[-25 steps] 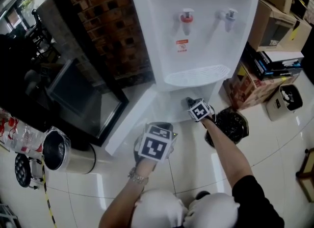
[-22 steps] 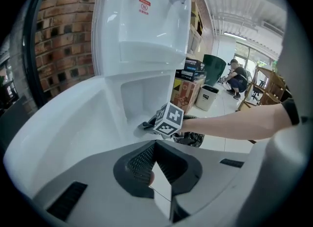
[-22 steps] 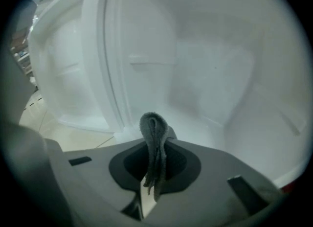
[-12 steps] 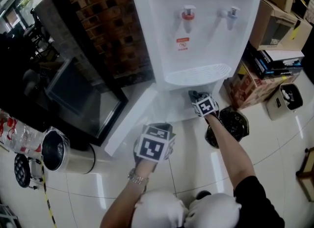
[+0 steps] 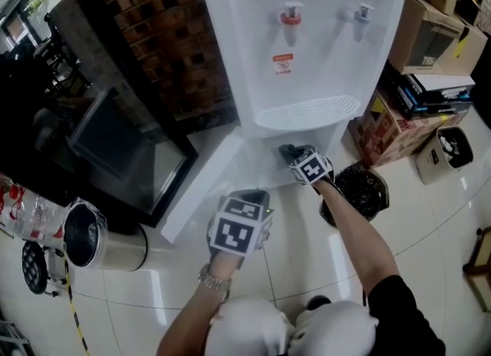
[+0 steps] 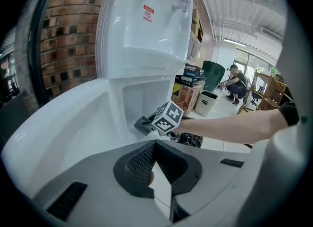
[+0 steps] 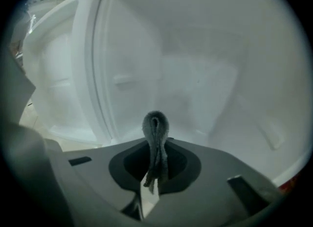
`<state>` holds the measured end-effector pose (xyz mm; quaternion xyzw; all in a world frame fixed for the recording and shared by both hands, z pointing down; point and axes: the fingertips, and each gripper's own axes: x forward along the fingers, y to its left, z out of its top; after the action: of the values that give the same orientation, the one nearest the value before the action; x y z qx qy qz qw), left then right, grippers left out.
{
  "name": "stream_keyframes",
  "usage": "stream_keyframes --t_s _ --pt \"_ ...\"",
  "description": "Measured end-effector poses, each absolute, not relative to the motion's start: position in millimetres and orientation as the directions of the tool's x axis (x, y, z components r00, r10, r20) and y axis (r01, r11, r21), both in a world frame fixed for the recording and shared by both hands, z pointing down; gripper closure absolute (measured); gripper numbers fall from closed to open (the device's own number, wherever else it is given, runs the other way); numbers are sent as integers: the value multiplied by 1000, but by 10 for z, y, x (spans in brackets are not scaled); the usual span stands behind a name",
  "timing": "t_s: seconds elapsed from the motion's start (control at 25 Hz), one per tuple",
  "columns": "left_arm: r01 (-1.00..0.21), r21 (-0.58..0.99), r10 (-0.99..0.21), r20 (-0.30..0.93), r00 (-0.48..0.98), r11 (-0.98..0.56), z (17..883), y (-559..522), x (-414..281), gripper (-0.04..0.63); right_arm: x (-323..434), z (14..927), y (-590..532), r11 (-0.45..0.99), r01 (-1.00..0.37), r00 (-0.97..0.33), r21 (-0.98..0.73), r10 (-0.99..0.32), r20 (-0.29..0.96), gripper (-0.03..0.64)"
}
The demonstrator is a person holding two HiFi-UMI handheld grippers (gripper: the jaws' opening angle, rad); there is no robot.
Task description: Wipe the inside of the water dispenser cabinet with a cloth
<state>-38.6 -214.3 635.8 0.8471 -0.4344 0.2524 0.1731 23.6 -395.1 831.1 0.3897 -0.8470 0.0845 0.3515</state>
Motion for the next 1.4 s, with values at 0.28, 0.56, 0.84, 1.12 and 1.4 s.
stream_keyframes --t_s 0.28,0.56,0.84,1.12,1.4 --pt "-810 78 -654 547 522 -581 6247 -2116 -331 594 753 8398 -4230 556 -821 -343 134 -666 662 595" --pt "-801 83 -640 556 530 -592 6313 -2116 -283 594 494 8742 -3948 646 -759 -402 79 -561 724 595" --pt "-785 102 -660 483 575 -611 6177 -2105 -189 594 134 8536 -3623 697 -704 -600 -139 -478 641 595" --pt "-779 55 -690 429 583 -624 5168 -1782 34 594 561 7048 -2772 559 -776 -624 -292 -616 480 595" --pt "-787 55 -731 337 594 -614 3225 -1414 40 594 669 4549 -1983 499 -812 -581 -302 -732 355 595"
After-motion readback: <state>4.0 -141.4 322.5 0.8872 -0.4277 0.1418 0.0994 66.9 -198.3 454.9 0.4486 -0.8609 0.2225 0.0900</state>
